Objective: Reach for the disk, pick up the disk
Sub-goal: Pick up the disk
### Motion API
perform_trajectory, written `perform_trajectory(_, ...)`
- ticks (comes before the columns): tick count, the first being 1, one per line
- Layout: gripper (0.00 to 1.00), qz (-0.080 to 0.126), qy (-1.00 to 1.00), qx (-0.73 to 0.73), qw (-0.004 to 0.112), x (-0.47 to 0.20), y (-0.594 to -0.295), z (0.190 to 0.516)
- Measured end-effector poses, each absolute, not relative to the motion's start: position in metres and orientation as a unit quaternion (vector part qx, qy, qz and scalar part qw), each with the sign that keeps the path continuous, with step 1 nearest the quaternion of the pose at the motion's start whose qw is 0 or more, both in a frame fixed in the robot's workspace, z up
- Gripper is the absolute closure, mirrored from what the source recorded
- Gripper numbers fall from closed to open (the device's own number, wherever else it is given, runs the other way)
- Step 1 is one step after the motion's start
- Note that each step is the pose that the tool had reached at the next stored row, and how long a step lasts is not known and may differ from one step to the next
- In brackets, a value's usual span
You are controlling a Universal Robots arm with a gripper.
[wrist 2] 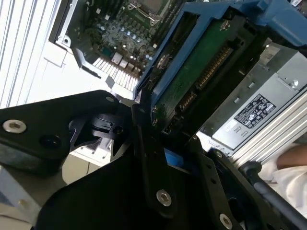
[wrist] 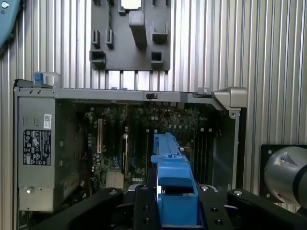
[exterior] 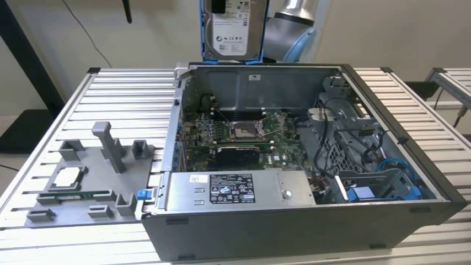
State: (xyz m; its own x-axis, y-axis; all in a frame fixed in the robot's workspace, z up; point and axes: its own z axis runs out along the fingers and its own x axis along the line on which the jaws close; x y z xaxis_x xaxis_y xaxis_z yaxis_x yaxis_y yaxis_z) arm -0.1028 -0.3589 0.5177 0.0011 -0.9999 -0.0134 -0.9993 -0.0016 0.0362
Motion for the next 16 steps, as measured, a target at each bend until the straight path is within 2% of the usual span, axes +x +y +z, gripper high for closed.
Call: perform_trajectory(16,1.0,-0.018,-0.707,0.707,0.008,-0.062,-0.359,0.518)
